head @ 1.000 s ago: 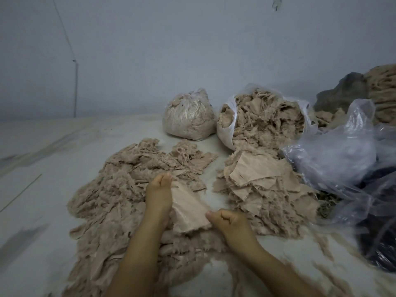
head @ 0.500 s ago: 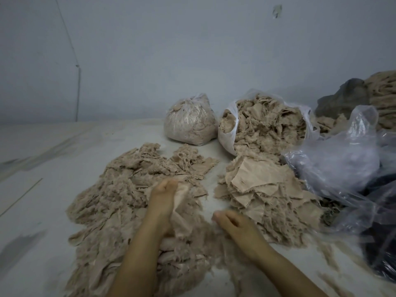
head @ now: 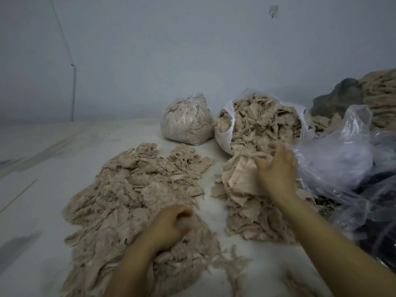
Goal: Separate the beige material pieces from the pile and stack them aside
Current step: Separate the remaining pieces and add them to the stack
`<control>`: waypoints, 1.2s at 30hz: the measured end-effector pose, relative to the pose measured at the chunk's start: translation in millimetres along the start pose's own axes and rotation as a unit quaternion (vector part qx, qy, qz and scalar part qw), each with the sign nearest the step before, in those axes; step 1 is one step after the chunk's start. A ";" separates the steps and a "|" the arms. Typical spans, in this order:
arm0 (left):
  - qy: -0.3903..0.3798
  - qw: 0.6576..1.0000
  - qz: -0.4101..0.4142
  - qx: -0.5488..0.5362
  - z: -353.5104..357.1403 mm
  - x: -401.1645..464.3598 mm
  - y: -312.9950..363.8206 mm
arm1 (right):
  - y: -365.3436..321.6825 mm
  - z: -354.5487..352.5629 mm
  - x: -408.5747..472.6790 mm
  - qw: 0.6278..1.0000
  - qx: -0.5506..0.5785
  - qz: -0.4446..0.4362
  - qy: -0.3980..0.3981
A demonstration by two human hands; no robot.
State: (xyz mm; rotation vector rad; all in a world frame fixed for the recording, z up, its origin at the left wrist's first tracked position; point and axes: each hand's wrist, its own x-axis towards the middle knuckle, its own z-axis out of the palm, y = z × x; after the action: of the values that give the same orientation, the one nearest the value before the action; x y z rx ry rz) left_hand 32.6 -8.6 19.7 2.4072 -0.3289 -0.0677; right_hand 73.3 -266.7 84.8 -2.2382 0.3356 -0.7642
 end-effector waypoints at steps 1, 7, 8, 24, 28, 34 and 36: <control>-0.034 0.998 0.001 0.057 3.3 -0.5 -6.0 | 4.5 7.0 -6.7 0.999 -0.021 -0.047 -0.014; -0.032 0.989 -0.030 0.140 21.3 -9.4 -29.8 | 34.8 28.7 -34.0 0.950 -0.236 -0.065 -0.193; 0.008 0.993 -0.015 0.119 21.3 -10.4 -30.8 | 30.6 28.4 -40.1 0.965 -0.198 -0.106 -0.135; 0.227 0.973 0.036 -0.004 15.3 -33.7 -10.7 | -9.9 68.9 -118.7 0.945 0.205 -0.039 -0.253; 0.283 0.938 -0.081 -0.185 4.2 -27.5 -17.2 | -1.6 55.9 -114.0 0.930 0.124 -0.069 -0.338; 0.146 0.983 -0.003 -0.109 5.6 -18.3 0.8 | -16.4 53.8 -129.2 0.925 0.068 -0.200 -0.315; 0.141 0.986 0.004 -0.091 10.0 -17.0 -0.1 | -17.9 55.5 -130.4 0.938 0.093 -0.187 -0.277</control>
State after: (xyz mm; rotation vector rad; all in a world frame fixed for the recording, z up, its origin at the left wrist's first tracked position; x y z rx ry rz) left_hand 14.9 -10.6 11.4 2.1980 -0.1920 0.2353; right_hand 4.7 -164.8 11.9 -2.2456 -0.4290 -0.2994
